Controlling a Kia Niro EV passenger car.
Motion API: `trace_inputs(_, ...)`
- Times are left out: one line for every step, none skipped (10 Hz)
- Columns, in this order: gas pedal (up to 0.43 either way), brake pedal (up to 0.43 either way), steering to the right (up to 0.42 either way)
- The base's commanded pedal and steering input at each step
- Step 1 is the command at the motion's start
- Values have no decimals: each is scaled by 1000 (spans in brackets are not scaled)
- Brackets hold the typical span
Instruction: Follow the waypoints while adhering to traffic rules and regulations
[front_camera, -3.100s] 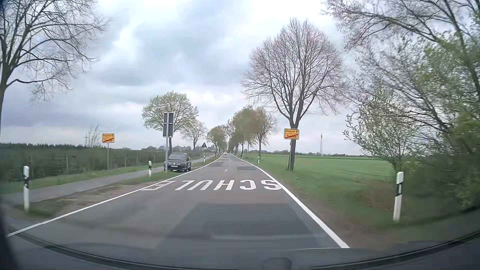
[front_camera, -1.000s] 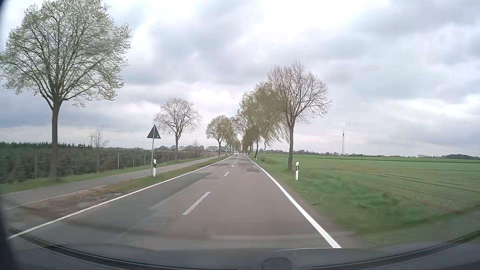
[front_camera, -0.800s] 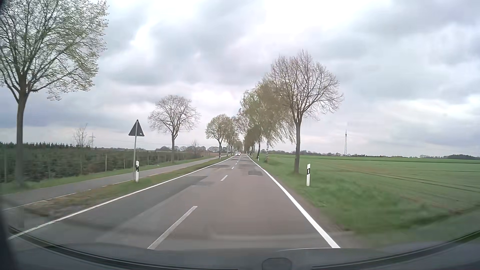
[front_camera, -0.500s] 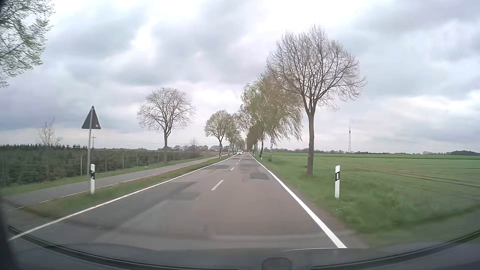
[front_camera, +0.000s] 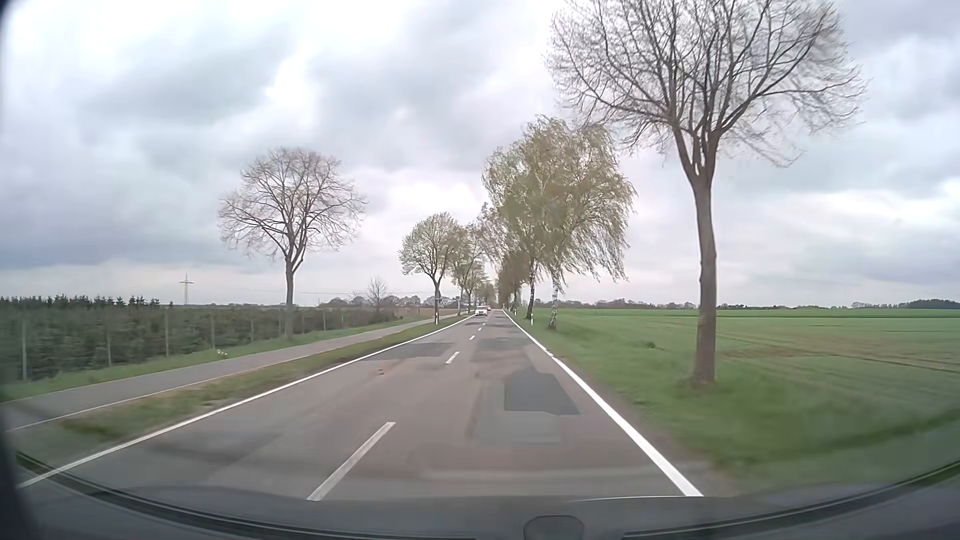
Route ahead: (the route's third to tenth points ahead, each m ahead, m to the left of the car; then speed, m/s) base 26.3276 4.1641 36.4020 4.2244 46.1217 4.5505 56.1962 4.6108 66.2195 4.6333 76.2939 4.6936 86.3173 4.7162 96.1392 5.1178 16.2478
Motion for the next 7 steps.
trace_inputs(339, 0, -5)
trace_inputs(339, 0, -5)
trace_inputs(339, 0, -5)
trace_inputs(339, 0, -5)
trace_inputs(339, 0, -5)
trace_inputs(339, 0, -6)
trace_inputs(339, 0, -5)
